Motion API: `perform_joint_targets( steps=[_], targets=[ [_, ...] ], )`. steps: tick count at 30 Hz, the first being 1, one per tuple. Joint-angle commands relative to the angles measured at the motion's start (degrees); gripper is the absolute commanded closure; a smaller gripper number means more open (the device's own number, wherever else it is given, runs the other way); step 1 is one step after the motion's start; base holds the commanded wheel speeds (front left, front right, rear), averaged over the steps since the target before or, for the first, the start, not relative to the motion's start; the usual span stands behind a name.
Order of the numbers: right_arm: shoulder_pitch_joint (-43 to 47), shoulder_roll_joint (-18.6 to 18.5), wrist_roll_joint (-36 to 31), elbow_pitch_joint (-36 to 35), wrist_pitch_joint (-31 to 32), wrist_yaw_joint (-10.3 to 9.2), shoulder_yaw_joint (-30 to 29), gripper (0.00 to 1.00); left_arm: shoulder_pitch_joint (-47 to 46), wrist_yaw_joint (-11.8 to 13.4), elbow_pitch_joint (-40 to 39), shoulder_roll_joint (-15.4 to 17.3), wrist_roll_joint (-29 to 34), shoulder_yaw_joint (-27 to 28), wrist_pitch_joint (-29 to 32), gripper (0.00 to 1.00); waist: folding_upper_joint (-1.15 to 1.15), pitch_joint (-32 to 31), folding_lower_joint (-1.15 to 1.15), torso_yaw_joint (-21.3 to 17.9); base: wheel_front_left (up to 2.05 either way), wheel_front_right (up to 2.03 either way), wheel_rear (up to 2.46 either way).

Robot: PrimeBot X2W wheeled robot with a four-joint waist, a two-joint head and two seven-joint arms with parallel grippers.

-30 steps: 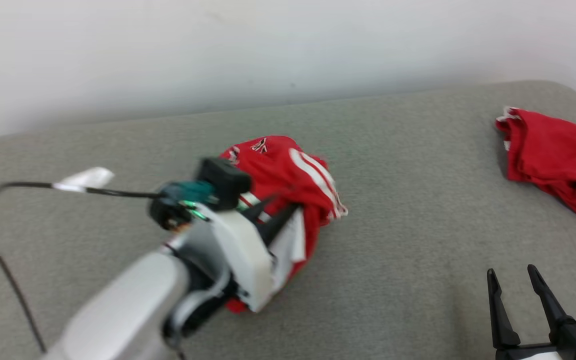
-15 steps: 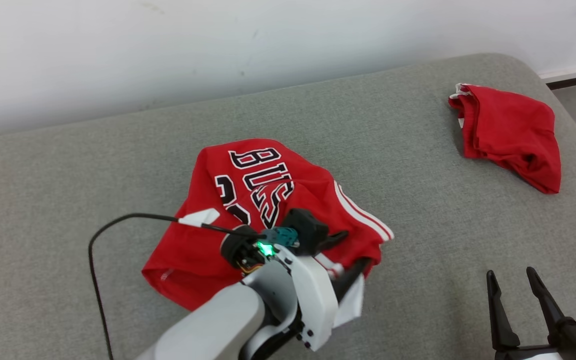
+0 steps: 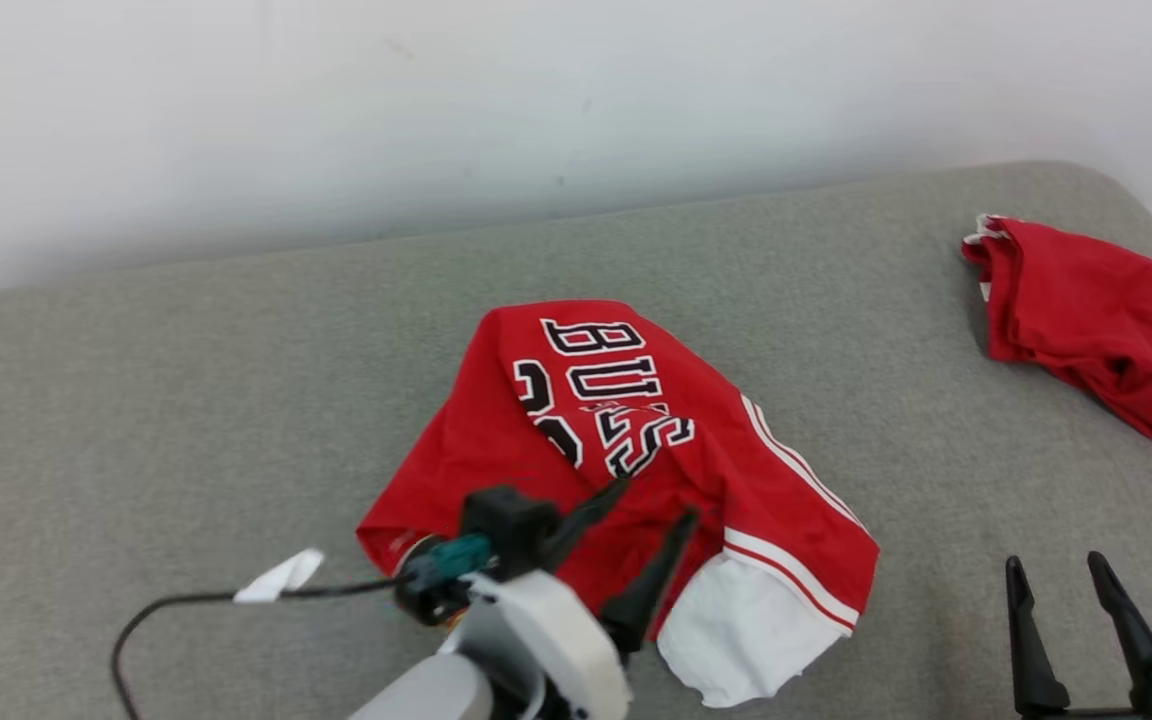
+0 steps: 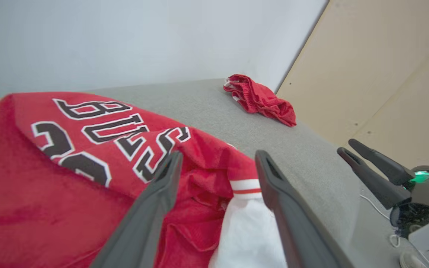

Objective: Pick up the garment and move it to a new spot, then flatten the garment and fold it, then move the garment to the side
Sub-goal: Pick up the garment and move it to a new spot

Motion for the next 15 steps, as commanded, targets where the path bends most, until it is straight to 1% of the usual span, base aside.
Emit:
perform_joint_targets(
  steps=[1,9,15],
  targets=[
    [0.85,-0.06,-0.88,-0.43,-0.17,-0.15,-0.90,0.00,2.16,0.90,0.00,1.37,-0.13,0.79,-1.78,0.00,0.00,-1.34,0.00,1.85,0.00,0.00,0.00],
    [3.65,-0.06,-2.51,-1.76,-0.17,-0.15,-4.09,0.00,10.44,5.68,0.55,5.49,0.60,4.73,-9.84,0.00,0.00,-4.33,0.00,6.60,0.00,0.00,0.00],
    [5.23,-0.08,-3.37,-1.98,-0.16,-0.15,-4.98,0.00,16.23,8.04,0.65,6.45,1.02,7.99,-12.26,0.00,0.00,-6.44,0.00,8.97,0.00,0.00,0.00]
  ],
)
